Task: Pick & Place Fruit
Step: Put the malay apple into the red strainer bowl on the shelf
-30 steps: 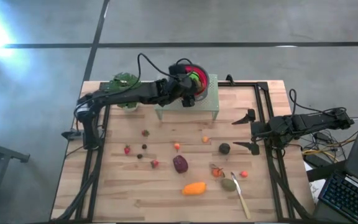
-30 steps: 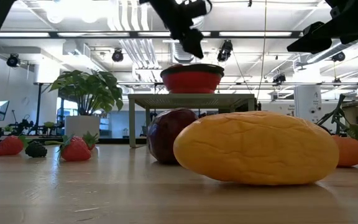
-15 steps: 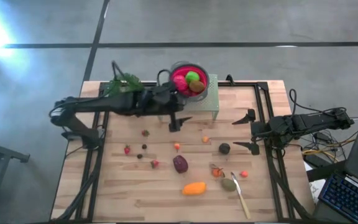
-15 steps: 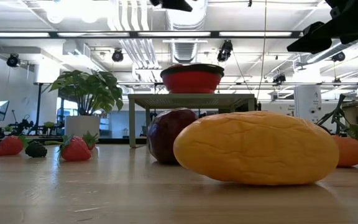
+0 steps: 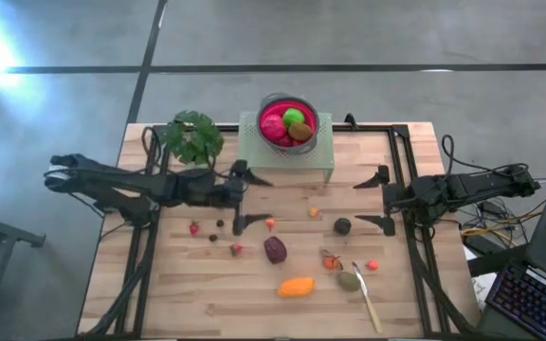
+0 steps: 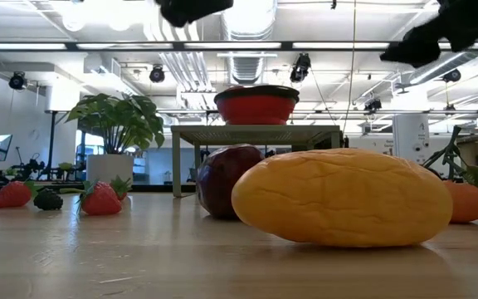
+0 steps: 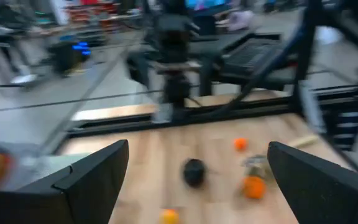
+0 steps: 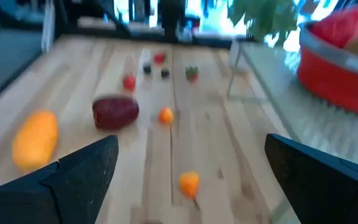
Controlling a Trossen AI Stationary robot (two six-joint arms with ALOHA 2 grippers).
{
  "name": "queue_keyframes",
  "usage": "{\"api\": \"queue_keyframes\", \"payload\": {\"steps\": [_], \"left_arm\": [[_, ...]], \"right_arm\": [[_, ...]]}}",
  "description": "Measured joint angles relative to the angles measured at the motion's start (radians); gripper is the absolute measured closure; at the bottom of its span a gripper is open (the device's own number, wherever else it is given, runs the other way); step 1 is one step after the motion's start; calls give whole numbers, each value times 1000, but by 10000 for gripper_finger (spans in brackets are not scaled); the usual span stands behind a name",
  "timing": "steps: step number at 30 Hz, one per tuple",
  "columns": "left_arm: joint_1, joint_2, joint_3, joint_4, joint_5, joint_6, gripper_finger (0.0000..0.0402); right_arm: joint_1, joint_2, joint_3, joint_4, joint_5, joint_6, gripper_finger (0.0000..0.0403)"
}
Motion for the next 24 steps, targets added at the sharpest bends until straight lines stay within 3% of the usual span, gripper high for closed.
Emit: {"api": "queue_keyframes", "payload": {"steps": [8,12,24], "left_arm": [[-20,-12,-162,134,164,-48,14],[-43,-13,-191,187,182,-54,14],[-64,-1,-235,106,179,-156,14]], "right_arm": [[0,36,-6,440,-15,-27,3],[0,96,-6,661,-17,-26,3],[3,352,33,664,-21,83,3]]}}
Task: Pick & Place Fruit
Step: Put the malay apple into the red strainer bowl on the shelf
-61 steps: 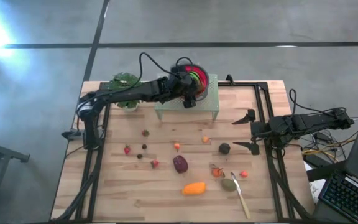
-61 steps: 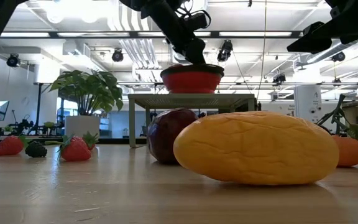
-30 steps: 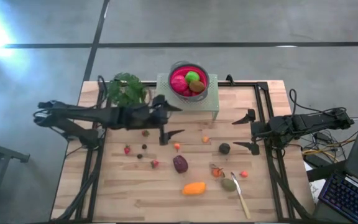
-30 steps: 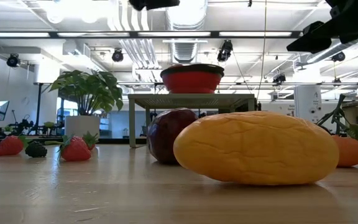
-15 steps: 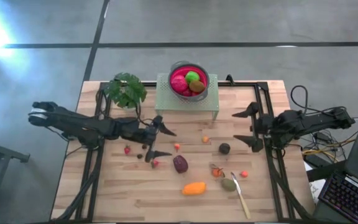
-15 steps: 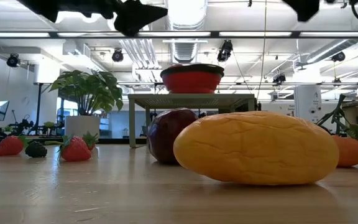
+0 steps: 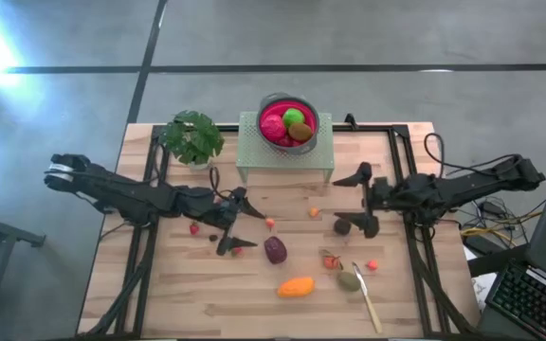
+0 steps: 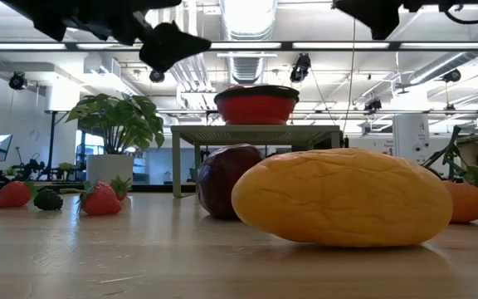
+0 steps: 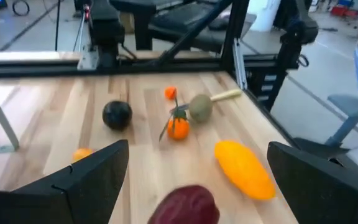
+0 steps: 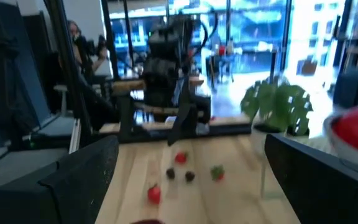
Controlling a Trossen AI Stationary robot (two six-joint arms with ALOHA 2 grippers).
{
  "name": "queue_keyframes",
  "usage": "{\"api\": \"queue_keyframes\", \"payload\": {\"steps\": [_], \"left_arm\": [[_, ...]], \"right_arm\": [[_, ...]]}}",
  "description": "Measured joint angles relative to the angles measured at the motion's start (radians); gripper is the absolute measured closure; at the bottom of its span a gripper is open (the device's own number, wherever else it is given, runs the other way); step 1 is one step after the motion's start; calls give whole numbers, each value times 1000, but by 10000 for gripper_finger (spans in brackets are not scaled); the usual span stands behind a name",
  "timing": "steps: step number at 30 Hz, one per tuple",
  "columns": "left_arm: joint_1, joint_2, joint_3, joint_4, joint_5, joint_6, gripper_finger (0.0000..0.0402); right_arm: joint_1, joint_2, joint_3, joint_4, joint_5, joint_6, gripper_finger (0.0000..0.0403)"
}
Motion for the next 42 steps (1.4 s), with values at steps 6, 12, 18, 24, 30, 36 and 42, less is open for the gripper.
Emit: {"api": "queue_keyframes", "payload": {"steps": [6,12,18,24,30,36,42], "left_arm": [[-22,2,-10,-97,0,74,14],[-29,2,-10,-156,0,90,14],[-39,53,-9,-147,-10,80,16],[-51,188,11,-147,-40,123,16],[-59,314,95,-151,-32,154,16],[-65,375,178,-227,-31,198,16],[-64,393,210,-262,-31,225,16]], "right_arm": [[0,79,5,2,-14,82,3],[0,132,5,-16,-15,248,3],[9,143,5,-22,-22,263,3],[49,142,5,-14,-15,201,3],[66,142,5,-16,-13,195,3],[66,142,5,-23,-12,197,3],[66,142,5,-23,-12,196,3]]}}
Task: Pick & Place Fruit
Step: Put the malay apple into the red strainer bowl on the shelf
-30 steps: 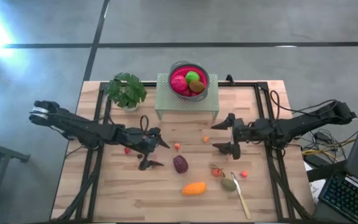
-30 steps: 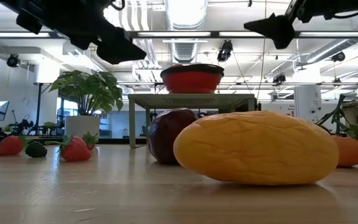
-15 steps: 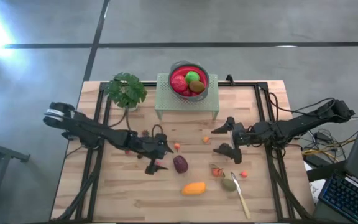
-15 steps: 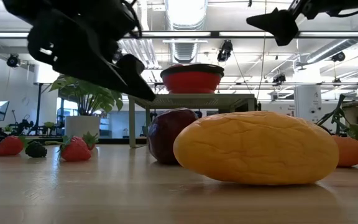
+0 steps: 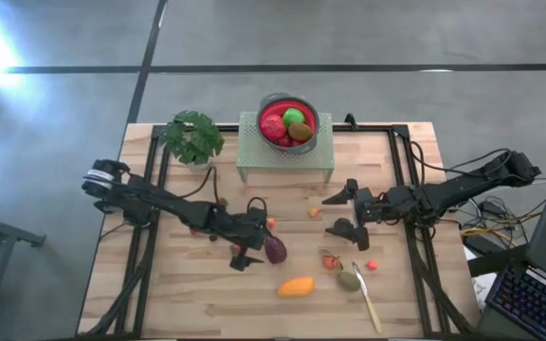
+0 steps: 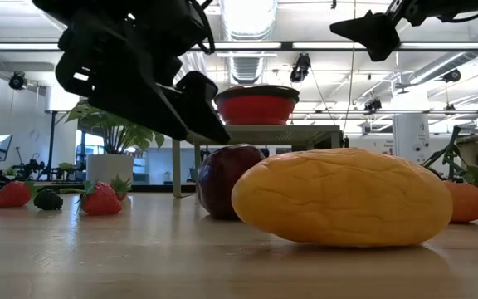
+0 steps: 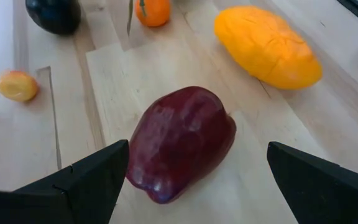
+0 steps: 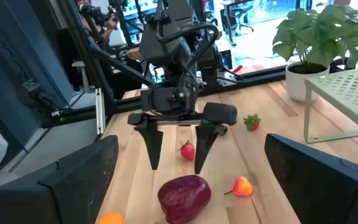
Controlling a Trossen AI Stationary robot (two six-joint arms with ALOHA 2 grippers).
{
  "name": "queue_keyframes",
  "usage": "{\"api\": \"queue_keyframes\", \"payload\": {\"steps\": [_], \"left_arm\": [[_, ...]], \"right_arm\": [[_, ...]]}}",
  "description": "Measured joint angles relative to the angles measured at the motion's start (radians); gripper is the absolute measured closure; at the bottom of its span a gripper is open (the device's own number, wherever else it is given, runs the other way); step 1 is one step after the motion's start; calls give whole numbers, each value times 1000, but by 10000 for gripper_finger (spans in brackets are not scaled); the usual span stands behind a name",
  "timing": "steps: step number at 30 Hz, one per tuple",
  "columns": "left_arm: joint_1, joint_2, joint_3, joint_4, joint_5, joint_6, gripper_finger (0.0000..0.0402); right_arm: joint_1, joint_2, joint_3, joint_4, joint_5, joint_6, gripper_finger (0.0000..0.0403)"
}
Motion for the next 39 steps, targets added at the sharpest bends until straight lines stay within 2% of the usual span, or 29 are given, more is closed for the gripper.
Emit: {"api": "queue_keyframes", "payload": {"steps": [8,24,39], "left_arm": [[0,17,-2,2,-28,106,16],[0,183,97,5,-68,237,16],[0,220,113,3,-67,239,17]], "right_arm": [[0,0,0,1,0,-4,3],[0,0,0,2,0,-11,3],[0,0,0,2,0,-11,3]]}}
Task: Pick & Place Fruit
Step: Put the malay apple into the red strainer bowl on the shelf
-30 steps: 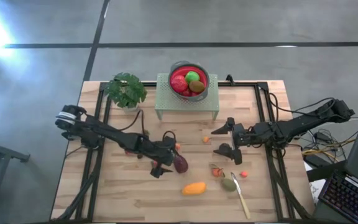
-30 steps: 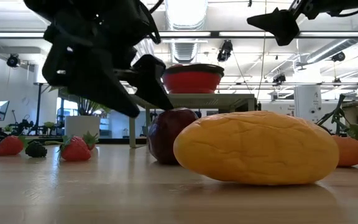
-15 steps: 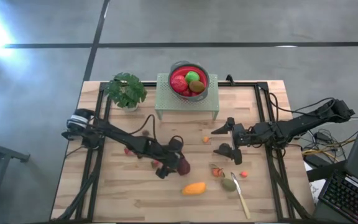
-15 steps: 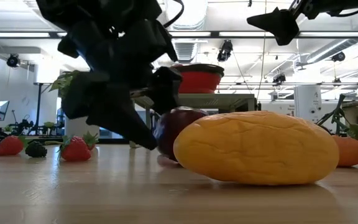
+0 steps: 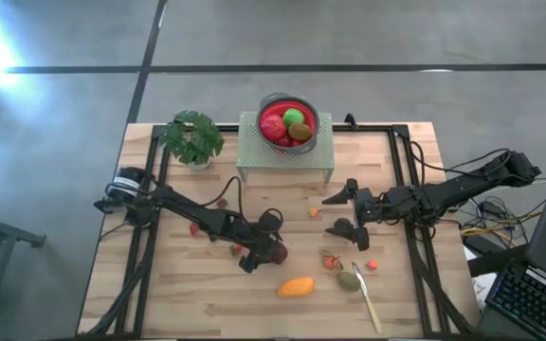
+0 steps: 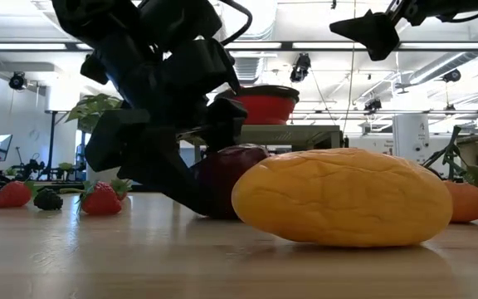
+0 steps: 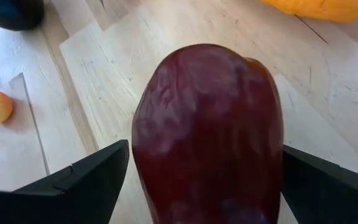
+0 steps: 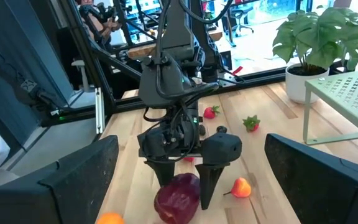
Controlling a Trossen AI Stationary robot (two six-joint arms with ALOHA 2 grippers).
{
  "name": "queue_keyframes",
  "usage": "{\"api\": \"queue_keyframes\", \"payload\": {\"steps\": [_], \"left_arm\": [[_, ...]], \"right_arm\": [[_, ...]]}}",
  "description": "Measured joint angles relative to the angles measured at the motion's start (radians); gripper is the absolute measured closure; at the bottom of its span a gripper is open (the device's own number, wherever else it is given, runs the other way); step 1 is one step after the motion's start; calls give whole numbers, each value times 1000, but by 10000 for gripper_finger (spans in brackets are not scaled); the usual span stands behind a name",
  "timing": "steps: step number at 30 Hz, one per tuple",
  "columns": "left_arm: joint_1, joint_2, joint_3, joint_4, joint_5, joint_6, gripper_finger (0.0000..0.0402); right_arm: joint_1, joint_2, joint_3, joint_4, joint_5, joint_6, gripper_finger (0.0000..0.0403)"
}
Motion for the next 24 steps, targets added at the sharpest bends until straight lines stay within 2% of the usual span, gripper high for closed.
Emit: {"api": "queue_keyframes", "payload": {"steps": [4,14,20,24], "left_arm": [[0,0,0,-18,0,-1,34],[1,0,0,-30,1,-4,110],[1,-1,0,-33,1,-21,115],[2,-14,-1,-39,1,-98,115]], "right_arm": [[0,0,0,0,0,0,3],[0,0,0,0,0,0,3],[0,0,0,0,0,0,3],[0,0,0,-1,0,0,3]]}}
